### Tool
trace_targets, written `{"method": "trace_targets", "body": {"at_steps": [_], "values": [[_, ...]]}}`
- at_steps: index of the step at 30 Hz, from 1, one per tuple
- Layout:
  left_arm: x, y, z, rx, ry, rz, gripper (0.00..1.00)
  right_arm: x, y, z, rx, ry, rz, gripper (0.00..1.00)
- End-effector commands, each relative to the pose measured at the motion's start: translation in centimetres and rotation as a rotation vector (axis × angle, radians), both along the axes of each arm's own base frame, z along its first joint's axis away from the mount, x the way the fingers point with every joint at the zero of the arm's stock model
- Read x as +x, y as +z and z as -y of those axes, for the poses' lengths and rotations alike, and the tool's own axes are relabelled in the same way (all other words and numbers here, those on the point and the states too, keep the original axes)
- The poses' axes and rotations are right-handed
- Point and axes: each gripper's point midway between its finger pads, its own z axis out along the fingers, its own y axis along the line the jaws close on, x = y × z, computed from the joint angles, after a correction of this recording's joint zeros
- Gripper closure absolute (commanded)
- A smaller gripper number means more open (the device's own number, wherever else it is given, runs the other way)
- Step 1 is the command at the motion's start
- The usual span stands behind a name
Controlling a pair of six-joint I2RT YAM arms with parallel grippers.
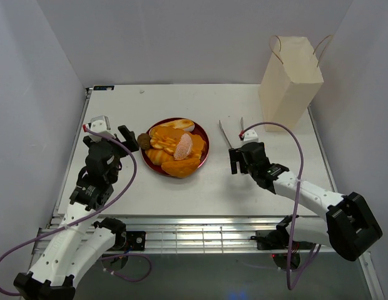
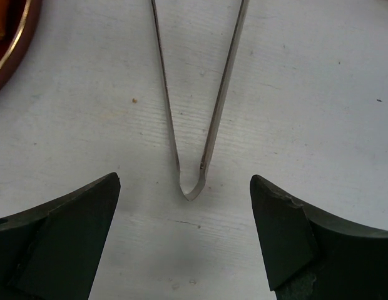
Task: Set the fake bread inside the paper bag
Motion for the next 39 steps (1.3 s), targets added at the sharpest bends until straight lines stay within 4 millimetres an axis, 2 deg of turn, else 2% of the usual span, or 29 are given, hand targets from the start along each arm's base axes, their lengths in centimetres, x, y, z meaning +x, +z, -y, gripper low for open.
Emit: {"method": "trace_targets", "body": {"at_steps": [1,6,9,11,16,25,31,39], "values": [[-0.3,0.0,0.2,0.002,-0.016,0.006,0.02,2.5,1.5,0.7,-0.051,-0.076,0.092,0.1],[-0.2,-0.1,0.8,-0.003,-0.046,0.0,0.02,3.7,0.0,0.0,-0.079,-0.079,0.054,0.1],[-0.2,-0.2,0.9,0.001,-0.053,-0.002,0.02,4.7,-0.5,-0.8,-0.033,-0.062,0.043,0.1],[-0.1,-0.3,0.8,0.004,-0.05,-0.005,0.02,5.6,-0.3,-0.8,-0.013,-0.073,0.042,0.1],[-0.1,-0.3,1.3,-0.001,-0.074,-0.006,0.02,6.9,-1.3,-1.0,0.035,-0.064,0.01,0.1],[-0.1,-0.4,1.8,-0.002,-0.103,-0.01,0.02,9.0,-2.2,-1.1,0.03,-0.056,-0.014,0.1],[-0.2,-0.3,1.9,-0.005,-0.111,-0.006,0.02,10.0,-3.0,-1.7,0.032,-0.057,-0.034,0.1],[-0.3,-0.3,2.1,-0.004,-0.119,-0.003,0.02,9.8,-4.3,-1.6,0.037,-0.074,-0.07,0.08]]}}
